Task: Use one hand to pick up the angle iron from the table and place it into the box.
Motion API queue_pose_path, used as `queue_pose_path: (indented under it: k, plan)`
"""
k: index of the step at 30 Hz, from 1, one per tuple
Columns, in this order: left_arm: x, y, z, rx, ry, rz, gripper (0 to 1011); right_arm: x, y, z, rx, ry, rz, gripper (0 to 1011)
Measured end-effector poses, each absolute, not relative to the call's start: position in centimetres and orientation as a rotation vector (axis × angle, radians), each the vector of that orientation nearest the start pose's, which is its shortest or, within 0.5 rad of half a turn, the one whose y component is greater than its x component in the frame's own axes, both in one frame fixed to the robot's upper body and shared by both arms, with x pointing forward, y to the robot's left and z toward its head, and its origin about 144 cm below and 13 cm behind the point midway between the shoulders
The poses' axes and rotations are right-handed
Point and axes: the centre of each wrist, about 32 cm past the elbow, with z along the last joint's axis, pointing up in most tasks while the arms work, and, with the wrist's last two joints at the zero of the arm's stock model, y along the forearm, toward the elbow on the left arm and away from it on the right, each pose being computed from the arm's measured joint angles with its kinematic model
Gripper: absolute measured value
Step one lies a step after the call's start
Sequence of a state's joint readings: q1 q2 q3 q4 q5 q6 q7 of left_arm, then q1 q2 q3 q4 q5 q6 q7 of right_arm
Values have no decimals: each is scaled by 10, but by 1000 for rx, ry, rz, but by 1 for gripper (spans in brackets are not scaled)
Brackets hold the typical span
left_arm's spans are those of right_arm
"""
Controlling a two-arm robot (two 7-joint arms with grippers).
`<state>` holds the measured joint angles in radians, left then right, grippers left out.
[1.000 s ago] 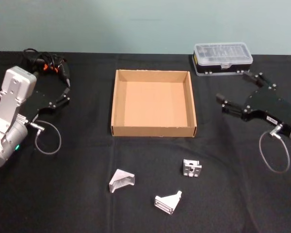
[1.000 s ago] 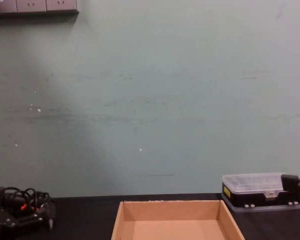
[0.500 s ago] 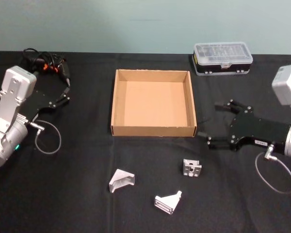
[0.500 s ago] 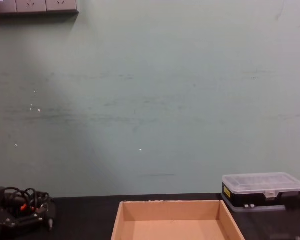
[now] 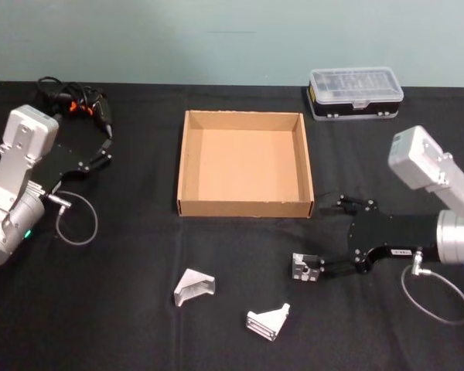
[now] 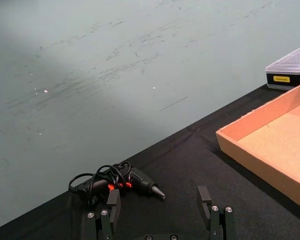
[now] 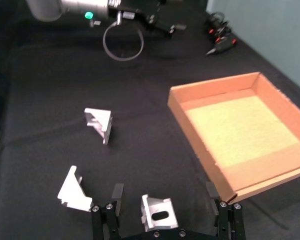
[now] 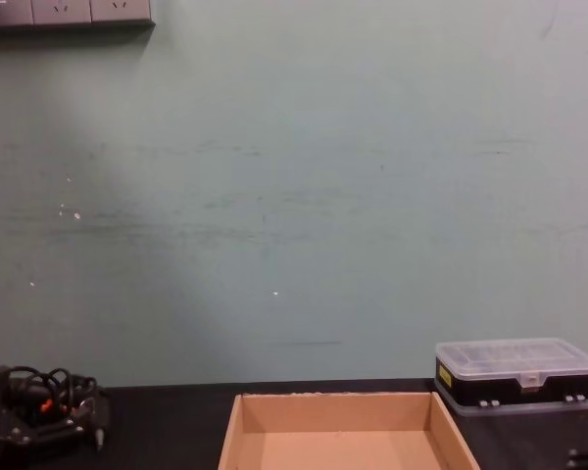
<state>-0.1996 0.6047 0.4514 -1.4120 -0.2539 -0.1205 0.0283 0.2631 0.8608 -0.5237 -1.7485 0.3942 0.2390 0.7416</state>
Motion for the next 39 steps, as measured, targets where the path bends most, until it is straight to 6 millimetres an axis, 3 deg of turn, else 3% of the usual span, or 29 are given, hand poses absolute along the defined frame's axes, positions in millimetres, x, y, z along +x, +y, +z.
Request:
queue_pose_path:
  k: [18, 39]
  plan:
    - [489, 310, 1140, 304, -285, 1248, 1000, 490, -291, 1225, -683, -72, -331, 1004]
    - [489, 310, 1140, 304, -285, 1248, 1000, 494, -284, 1217, -728, -62, -304, 997]
